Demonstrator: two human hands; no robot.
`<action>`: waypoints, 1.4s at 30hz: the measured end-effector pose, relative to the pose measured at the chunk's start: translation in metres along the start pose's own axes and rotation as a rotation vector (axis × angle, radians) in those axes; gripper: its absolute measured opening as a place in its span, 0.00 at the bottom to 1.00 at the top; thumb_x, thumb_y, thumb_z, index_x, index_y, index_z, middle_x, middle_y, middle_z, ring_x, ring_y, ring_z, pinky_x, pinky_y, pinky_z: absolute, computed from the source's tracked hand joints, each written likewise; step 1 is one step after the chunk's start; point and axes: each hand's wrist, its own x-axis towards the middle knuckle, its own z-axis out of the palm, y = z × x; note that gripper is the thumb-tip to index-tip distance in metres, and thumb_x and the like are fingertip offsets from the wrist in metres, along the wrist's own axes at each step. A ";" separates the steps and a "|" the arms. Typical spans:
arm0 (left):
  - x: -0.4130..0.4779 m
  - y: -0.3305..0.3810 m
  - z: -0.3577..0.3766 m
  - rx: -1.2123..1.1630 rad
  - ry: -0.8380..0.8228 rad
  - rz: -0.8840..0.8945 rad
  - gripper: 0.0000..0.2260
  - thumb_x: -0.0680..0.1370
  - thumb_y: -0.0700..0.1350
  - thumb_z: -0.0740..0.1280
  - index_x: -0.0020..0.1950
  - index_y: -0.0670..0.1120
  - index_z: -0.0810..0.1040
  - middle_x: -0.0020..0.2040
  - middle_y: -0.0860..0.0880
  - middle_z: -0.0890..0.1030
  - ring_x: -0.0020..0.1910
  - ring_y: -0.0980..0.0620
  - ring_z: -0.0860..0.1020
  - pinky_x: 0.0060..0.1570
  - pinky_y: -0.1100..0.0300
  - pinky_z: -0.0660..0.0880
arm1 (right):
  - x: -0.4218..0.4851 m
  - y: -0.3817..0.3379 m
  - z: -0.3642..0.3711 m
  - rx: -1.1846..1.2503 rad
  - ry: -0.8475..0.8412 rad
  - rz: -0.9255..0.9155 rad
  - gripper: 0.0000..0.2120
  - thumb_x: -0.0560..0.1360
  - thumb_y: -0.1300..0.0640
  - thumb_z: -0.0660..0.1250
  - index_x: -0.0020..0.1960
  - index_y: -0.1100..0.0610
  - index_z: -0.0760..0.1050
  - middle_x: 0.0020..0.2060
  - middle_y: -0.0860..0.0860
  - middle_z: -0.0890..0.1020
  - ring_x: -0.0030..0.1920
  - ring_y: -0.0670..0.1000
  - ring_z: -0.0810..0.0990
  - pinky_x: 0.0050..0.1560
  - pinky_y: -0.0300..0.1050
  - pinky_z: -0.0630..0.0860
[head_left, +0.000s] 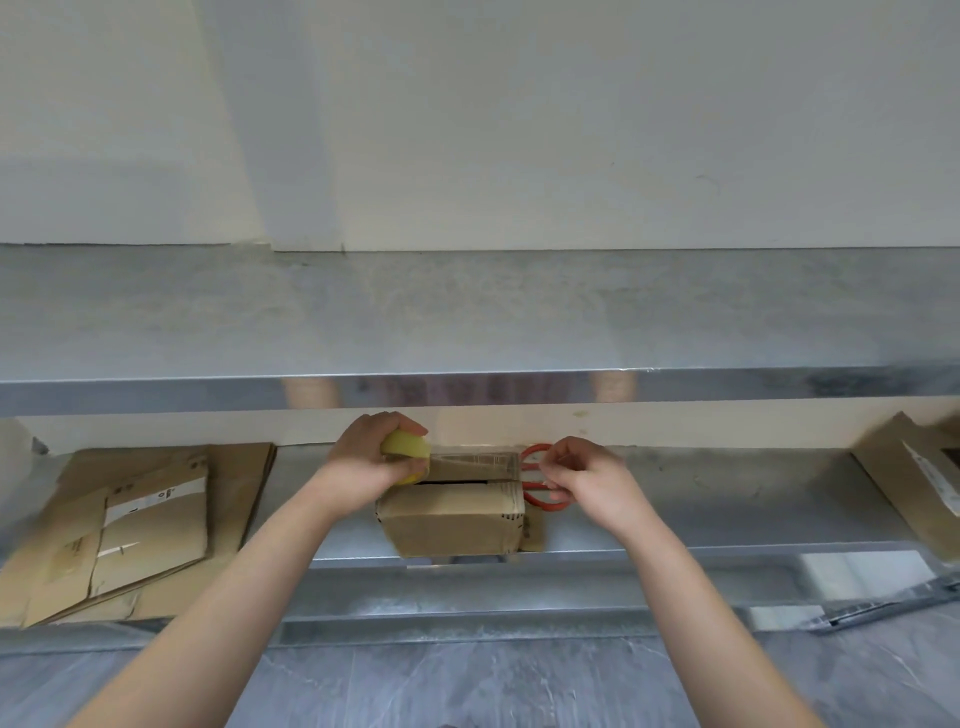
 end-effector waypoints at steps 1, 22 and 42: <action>0.000 0.000 0.002 0.017 0.004 0.004 0.14 0.71 0.49 0.75 0.54 0.59 0.76 0.52 0.59 0.75 0.55 0.55 0.71 0.53 0.61 0.67 | 0.002 0.003 -0.001 -0.006 0.000 0.005 0.07 0.77 0.64 0.67 0.40 0.57 0.76 0.34 0.49 0.81 0.30 0.42 0.82 0.30 0.30 0.73; 0.009 0.003 0.016 0.124 0.017 0.019 0.14 0.70 0.53 0.75 0.52 0.61 0.75 0.50 0.64 0.73 0.57 0.57 0.69 0.54 0.63 0.64 | 0.041 0.073 0.046 0.282 0.118 0.189 0.12 0.74 0.56 0.73 0.52 0.48 0.71 0.48 0.54 0.82 0.48 0.55 0.83 0.48 0.54 0.82; 0.009 0.005 0.008 0.064 -0.013 -0.030 0.14 0.69 0.53 0.76 0.51 0.61 0.77 0.53 0.60 0.76 0.55 0.57 0.73 0.53 0.61 0.68 | 0.004 0.073 0.074 -0.160 0.149 -0.167 0.37 0.72 0.40 0.71 0.75 0.48 0.59 0.66 0.41 0.71 0.68 0.44 0.70 0.62 0.29 0.65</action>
